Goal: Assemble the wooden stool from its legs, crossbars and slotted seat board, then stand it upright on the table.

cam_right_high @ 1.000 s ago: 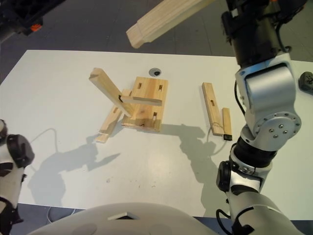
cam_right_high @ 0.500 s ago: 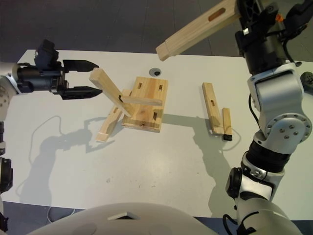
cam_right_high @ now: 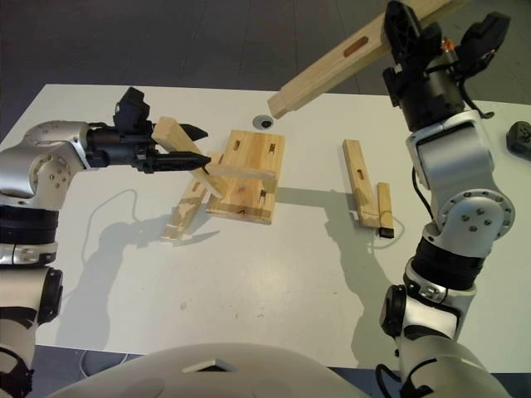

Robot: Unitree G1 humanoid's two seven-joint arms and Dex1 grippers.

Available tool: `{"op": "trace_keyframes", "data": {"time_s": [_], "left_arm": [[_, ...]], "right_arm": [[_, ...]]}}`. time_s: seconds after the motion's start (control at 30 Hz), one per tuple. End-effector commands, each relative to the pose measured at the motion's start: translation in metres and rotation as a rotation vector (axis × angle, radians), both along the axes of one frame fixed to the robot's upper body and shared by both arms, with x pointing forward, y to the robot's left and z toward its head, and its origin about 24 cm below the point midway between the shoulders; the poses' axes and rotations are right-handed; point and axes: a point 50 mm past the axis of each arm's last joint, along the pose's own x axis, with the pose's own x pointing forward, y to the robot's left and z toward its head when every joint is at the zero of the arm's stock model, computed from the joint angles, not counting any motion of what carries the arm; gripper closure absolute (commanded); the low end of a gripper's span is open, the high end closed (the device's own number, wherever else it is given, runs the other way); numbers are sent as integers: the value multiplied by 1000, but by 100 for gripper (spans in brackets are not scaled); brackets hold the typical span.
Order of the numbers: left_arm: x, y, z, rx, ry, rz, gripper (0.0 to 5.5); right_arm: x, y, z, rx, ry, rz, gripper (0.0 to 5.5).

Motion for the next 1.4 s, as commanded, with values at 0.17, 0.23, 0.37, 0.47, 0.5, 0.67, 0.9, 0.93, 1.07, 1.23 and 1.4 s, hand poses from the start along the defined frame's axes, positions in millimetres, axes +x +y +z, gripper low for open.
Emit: {"op": "trace_keyframes", "data": {"time_s": [0.17, 0.23, 0.37, 0.47, 0.5, 0.67, 0.9, 0.93, 1.07, 1.23, 1.4], "left_arm": [[-30, -30, -31, -9, 9, 26, 301], [-30, -37, -28, -45, -21, 70, 308], [-26, -50, -29, -92, -82, 218, 312], [-33, -54, -42, -68, -92, 276, 313], [-36, -55, -46, -63, -90, 293, 316], [-42, -66, -56, -37, -123, 355, 328], [-46, -75, -57, -67, -113, 385, 330], [-46, -74, -56, -66, -115, 383, 330], [-47, -71, -46, -70, -152, 357, 279], [-46, -66, -30, -62, -218, 332, 192], [-46, -58, -10, -76, -302, 299, 101]], "right_arm": [[-2, 1, -20, -202, 40, -50, 448], [-3, 1, -22, -251, 33, -32, 448], [-12, -5, -36, -462, 23, -48, 448], [-21, -1, -51, -687, 3, -71, 448], [-23, 1, -55, -739, -9, -73, 448], [-24, 15, -67, -815, -49, -63, 448], [-24, 20, -80, -820, -88, -56, 448], [-25, 20, -83, -820, -90, -52, 448], [-25, 23, -88, -821, -96, -36, 448], [-22, 22, -87, -825, -104, -39, 448], [-20, 17, -86, -832, -97, -46, 448]]}}
